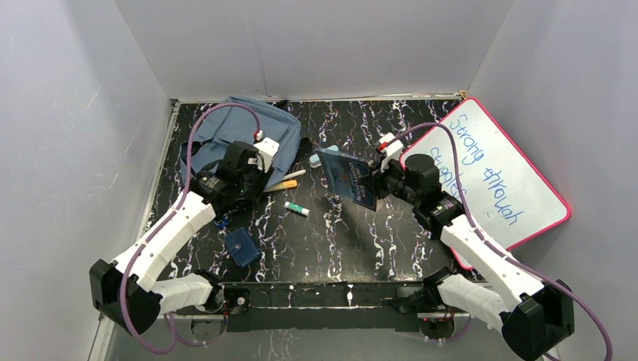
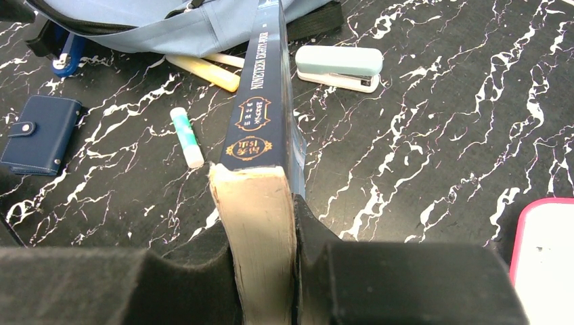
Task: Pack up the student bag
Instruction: Pick up the book from the center of the board, then place the book in the student bag.
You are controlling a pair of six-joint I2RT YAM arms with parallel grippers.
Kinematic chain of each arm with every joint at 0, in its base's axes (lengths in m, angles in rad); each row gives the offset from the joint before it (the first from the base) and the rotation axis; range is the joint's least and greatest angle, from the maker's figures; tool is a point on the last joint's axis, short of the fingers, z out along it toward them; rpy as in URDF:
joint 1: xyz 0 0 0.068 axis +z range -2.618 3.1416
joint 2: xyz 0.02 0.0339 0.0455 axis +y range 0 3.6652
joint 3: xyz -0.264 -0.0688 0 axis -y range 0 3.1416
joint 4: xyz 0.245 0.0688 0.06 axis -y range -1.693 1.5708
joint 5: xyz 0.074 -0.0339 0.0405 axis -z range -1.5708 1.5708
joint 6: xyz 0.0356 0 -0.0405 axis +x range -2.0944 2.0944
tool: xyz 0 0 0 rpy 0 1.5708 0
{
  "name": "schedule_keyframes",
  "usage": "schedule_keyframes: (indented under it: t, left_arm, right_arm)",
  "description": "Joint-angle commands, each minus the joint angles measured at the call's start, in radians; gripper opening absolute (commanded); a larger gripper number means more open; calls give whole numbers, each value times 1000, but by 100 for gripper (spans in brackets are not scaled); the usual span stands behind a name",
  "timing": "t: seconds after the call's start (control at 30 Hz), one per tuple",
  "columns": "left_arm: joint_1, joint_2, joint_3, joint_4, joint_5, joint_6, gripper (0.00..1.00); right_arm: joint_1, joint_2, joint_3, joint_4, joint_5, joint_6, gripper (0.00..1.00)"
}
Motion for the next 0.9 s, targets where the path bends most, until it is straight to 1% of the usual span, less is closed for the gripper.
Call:
schedule_keyframes:
  t: [0.0,0.07,0.1,0.17,0.27,0.37,0.6,0.87]
  left_arm:
    - [5,33,6,-55,-65,82,37]
    - [5,79,10,-51,-126,105,35]
    - [6,101,16,-49,-134,113,34]
    - [10,142,33,-48,-116,121,32]
    - [13,195,55,-52,-46,152,32]
    - [14,236,65,-41,-93,168,34]
    - [28,264,63,-8,-181,209,34]
    - [50,266,36,3,-181,223,34]
  right_arm:
    - [0,-18,13,145,-2,14,0]
    - [1,-17,15,145,-9,20,0]
    - [0,-19,15,142,-14,21,0]
    - [-1,-19,17,138,-24,21,0]
    - [1,-20,22,124,-31,20,0]
    - [0,-24,24,117,-35,18,0]
    - [0,-28,19,117,-50,25,0]
    - [0,-14,30,118,-67,31,0]
